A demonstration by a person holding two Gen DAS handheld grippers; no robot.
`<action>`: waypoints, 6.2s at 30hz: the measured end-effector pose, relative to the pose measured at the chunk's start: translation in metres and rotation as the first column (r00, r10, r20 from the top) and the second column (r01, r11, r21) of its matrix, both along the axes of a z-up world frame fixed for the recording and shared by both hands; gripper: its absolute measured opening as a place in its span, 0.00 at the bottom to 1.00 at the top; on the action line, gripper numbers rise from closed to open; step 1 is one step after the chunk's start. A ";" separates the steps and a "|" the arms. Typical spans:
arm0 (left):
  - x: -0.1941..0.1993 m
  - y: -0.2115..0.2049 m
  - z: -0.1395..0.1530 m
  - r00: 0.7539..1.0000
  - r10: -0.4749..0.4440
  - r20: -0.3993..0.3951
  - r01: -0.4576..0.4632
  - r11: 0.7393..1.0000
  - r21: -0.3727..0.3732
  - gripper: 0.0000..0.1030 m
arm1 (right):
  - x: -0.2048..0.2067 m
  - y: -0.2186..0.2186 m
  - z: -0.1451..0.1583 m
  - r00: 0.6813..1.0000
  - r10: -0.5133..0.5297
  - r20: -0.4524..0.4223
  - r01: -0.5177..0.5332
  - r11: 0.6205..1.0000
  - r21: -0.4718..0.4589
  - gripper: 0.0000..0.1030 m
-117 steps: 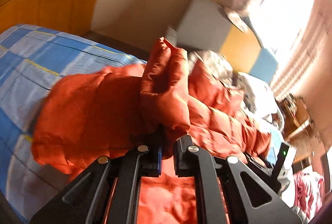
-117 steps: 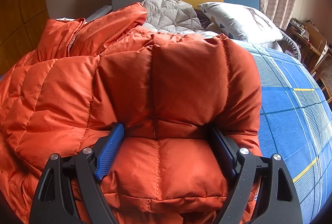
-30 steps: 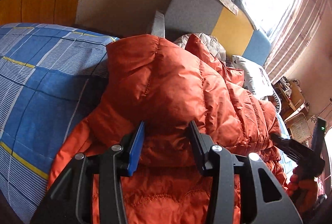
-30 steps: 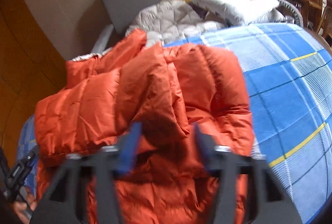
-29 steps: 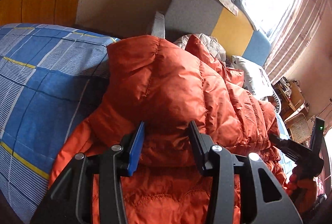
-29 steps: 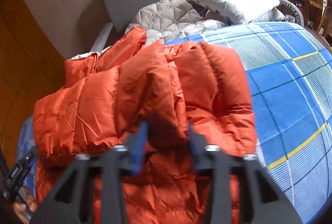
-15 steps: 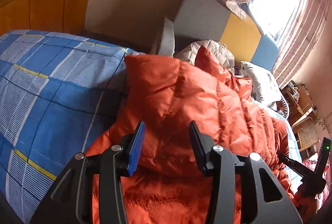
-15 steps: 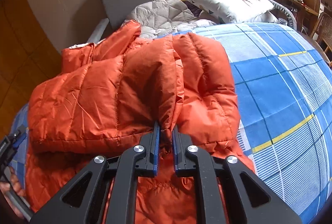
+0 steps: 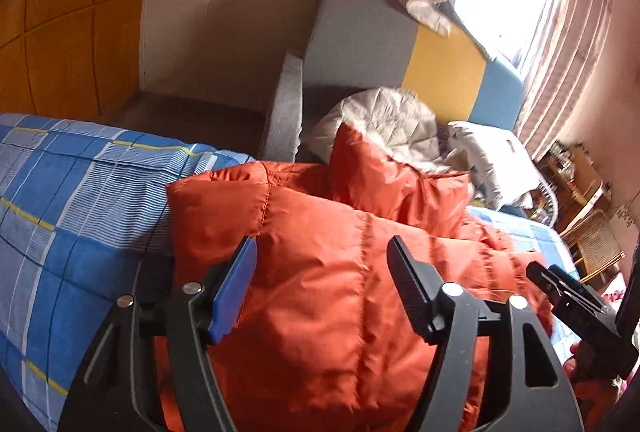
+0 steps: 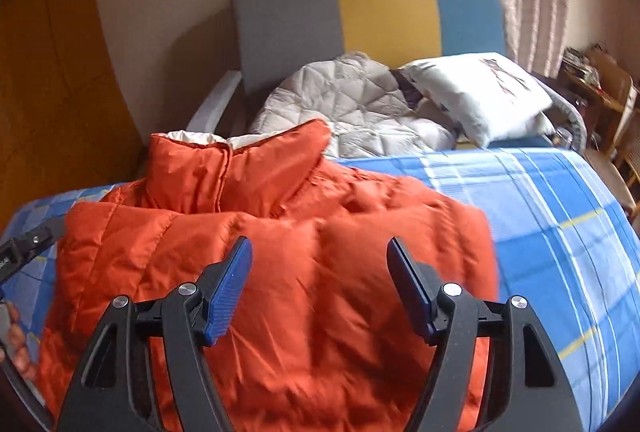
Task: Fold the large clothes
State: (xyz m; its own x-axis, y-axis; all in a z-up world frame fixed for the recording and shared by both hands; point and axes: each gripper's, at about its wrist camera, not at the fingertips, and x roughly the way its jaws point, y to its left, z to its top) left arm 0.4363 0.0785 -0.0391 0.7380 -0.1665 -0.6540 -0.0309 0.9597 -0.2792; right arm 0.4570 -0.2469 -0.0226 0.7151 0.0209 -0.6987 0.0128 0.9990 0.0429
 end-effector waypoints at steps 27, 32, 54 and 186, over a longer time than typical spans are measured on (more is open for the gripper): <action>0.020 -0.003 -0.081 0.995 -0.006 -0.103 0.014 0.997 0.078 0.67 | 0.014 0.001 -0.088 0.994 0.021 -0.110 -0.031 0.995 -0.092 0.84; 0.003 -0.016 -0.050 0.999 0.019 -0.049 -0.013 0.993 0.119 0.67 | 0.014 0.000 -0.088 0.994 0.021 -0.109 -0.030 0.996 -0.088 0.84; 0.043 -0.082 -0.073 0.993 -0.074 -0.087 0.086 0.986 0.143 0.71 | 0.011 0.001 -0.088 0.995 0.020 -0.100 -0.029 0.995 -0.092 0.85; -0.047 0.135 -0.034 0.989 0.017 -0.144 -0.070 0.927 -0.368 0.09 | -0.024 -0.147 0.004 0.964 0.098 -0.247 0.019 0.902 0.431 0.42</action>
